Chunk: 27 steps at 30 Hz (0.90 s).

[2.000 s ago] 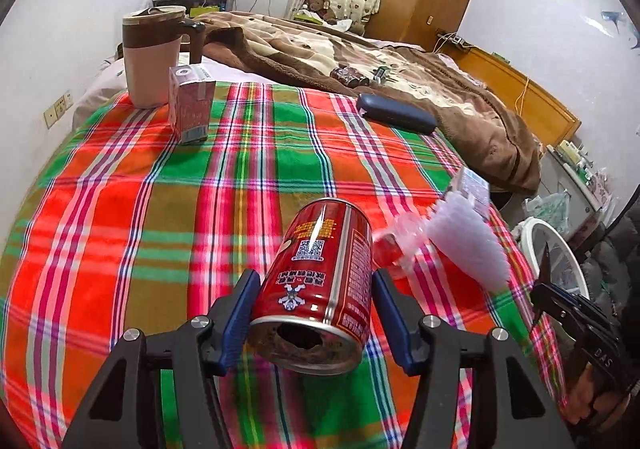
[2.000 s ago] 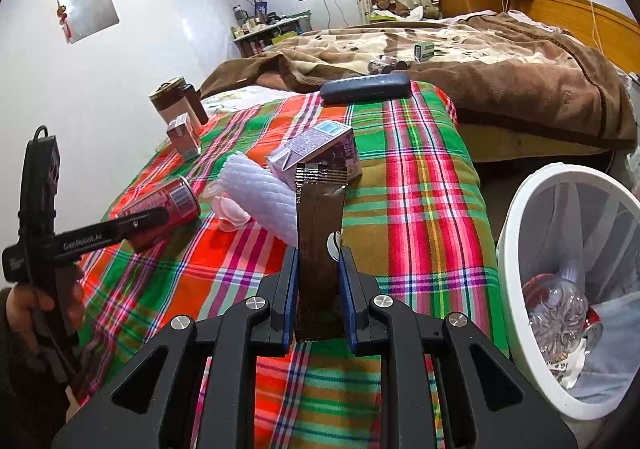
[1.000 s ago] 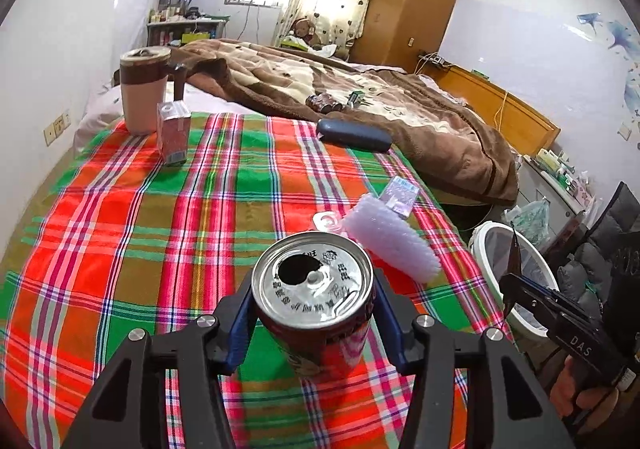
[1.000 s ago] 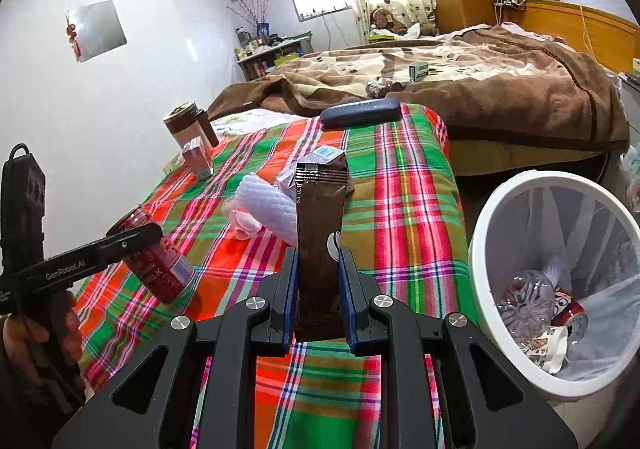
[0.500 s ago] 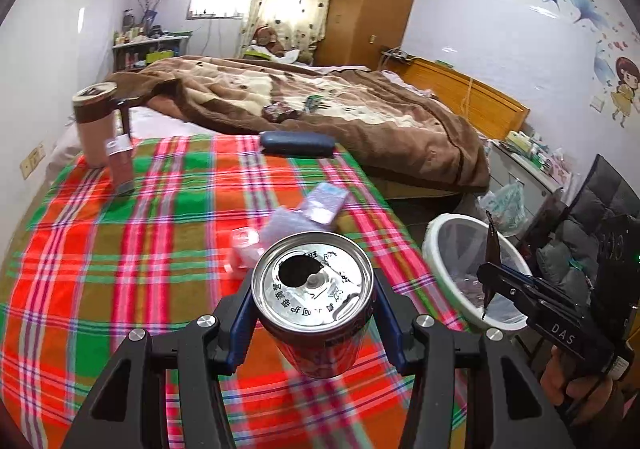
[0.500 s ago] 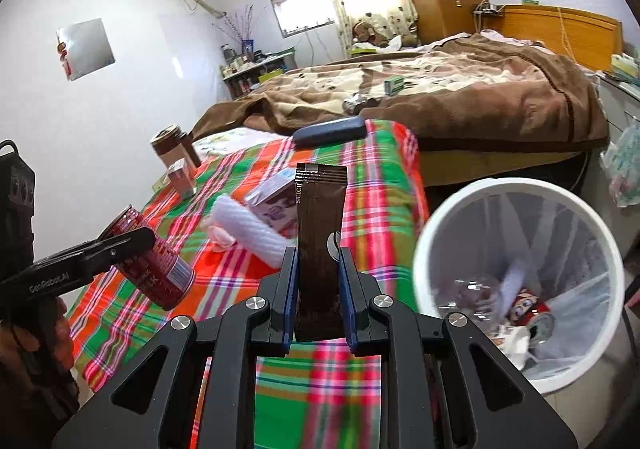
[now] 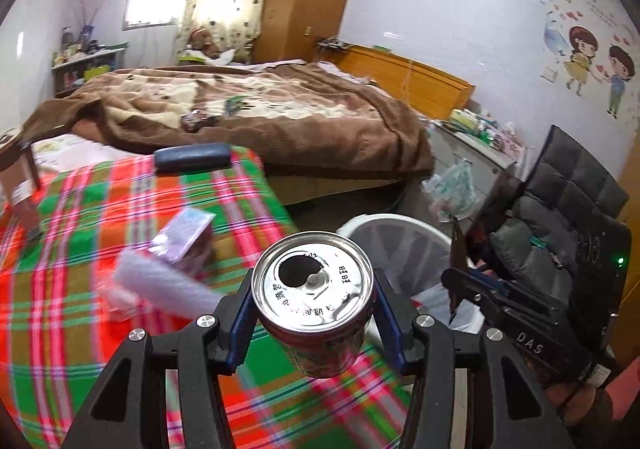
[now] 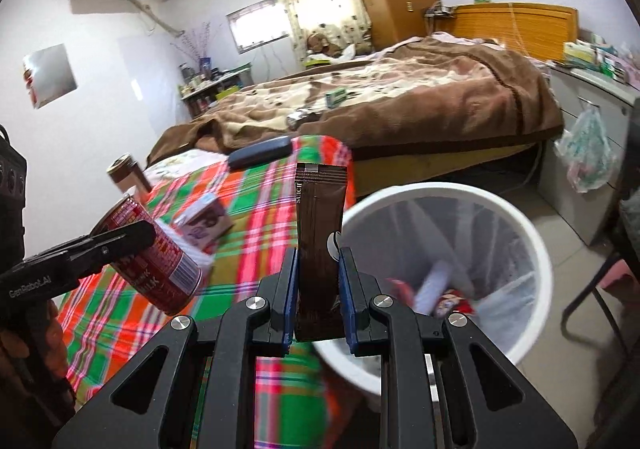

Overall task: Collect trash
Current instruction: 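Carry the brown wrapper and red can over the wastebasket with both tools, then open both tools to drop the wrapper and can into the wastebasket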

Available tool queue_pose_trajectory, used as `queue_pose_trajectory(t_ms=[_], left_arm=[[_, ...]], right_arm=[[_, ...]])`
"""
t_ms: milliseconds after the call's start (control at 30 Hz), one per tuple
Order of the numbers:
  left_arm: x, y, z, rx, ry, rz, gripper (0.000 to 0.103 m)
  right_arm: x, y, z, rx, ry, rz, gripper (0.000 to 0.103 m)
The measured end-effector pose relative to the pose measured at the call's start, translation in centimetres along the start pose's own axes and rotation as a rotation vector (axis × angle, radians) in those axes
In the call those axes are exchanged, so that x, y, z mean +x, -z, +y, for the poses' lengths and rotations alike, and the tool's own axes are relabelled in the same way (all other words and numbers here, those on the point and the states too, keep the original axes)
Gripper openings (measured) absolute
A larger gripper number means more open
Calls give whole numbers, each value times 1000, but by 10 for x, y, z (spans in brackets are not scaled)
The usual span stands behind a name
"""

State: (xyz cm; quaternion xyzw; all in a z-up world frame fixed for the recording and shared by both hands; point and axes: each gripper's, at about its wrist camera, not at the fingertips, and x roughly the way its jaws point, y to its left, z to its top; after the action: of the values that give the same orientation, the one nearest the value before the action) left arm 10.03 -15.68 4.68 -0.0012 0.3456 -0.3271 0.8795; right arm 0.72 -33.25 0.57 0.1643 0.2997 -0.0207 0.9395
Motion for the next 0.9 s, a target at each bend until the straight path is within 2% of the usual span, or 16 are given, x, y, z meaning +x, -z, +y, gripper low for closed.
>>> queue_pose_trajectory(t_ms=[433, 600, 667, 900], left_arm=[[53, -6, -68, 95, 54, 49, 53], [70, -5, -84, 131, 40, 58, 53], [76, -7, -85, 119, 66, 72, 53], [95, -6, -85, 101, 66, 94, 53]], right_arm=[[3, 1, -41, 43, 89, 29, 20], [7, 0, -53, 49, 125, 45, 20], [10, 1, -57, 47, 136, 59, 20], [19, 5, -66, 55, 168, 109, 20]])
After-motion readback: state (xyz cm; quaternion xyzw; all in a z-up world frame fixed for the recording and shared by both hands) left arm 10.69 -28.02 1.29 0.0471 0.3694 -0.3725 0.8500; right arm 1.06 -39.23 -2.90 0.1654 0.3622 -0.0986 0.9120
